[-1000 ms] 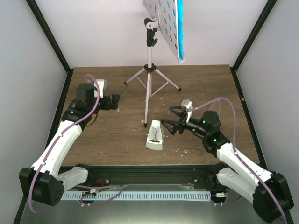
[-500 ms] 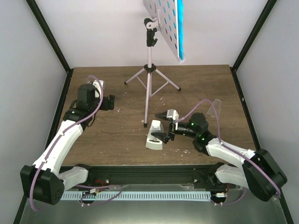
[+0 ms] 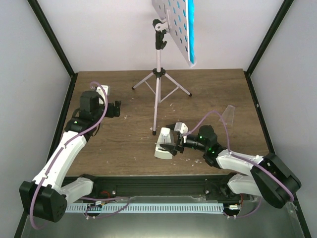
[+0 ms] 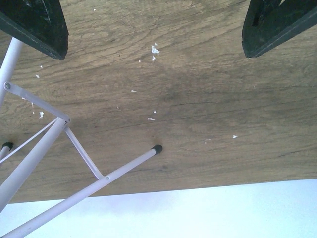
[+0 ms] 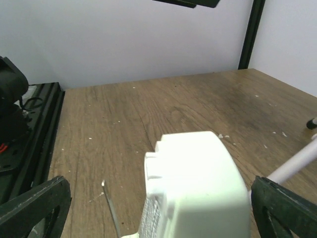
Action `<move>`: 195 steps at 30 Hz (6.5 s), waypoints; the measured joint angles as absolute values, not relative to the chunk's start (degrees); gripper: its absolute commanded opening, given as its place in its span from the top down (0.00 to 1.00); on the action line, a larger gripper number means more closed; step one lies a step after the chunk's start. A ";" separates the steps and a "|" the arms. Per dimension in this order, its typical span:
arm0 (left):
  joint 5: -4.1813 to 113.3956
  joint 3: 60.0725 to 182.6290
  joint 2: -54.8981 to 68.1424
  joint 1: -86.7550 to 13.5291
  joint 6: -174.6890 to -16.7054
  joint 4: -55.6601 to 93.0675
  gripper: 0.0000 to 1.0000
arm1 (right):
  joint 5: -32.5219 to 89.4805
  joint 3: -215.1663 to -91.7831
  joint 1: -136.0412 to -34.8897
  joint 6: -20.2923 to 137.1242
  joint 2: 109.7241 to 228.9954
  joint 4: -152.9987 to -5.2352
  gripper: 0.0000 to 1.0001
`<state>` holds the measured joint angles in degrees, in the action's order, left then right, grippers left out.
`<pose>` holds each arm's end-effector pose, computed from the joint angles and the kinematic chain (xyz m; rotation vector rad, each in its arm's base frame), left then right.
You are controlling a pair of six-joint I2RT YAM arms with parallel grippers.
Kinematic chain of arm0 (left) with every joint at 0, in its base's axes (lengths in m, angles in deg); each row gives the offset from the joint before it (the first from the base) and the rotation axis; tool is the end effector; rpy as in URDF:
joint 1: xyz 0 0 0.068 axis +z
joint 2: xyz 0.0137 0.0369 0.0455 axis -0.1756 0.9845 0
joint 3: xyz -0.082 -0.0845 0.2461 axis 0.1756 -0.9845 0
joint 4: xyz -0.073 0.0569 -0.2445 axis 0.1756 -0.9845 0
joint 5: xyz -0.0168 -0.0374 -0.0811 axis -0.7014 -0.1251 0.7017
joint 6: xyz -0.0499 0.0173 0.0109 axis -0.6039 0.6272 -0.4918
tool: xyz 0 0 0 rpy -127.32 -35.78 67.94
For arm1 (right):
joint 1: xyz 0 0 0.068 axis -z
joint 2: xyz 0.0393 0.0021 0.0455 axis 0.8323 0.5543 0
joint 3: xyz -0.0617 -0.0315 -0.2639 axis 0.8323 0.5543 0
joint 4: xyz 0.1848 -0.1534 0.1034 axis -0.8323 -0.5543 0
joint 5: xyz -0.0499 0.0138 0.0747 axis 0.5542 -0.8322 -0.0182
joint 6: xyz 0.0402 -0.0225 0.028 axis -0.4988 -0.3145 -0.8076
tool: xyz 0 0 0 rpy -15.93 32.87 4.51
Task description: Pack up the instrument practice props
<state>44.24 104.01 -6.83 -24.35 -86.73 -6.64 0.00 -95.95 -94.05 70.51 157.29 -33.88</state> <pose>0.2338 -0.0578 0.3202 0.1909 2.0947 -0.1384 0.1681 0.1565 0.1965 -1.0722 1.3827 0.9464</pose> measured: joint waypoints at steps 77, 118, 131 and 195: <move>44.30 103.42 -7.36 -24.35 -85.53 -6.56 0.04 | 8.68 -93.76 -94.29 70.14 158.63 -35.91 0.33; 44.52 103.38 -7.40 -24.35 -85.51 -6.56 0.04 | 3.04 -98.81 -92.06 64.13 162.84 -40.55 0.31; 45.00 103.38 -7.57 -24.35 -85.51 -6.56 0.04 | 0.24 -100.87 -90.62 62.38 164.92 -41.99 0.29; 45.57 102.96 -11.07 -24.35 -85.42 -6.40 0.04 | -0.98 -108.56 -89.38 56.37 168.46 -50.40 0.00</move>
<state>45.57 102.96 -11.07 -24.35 -85.42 -6.40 -0.98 -108.56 -89.38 56.37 168.46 -50.40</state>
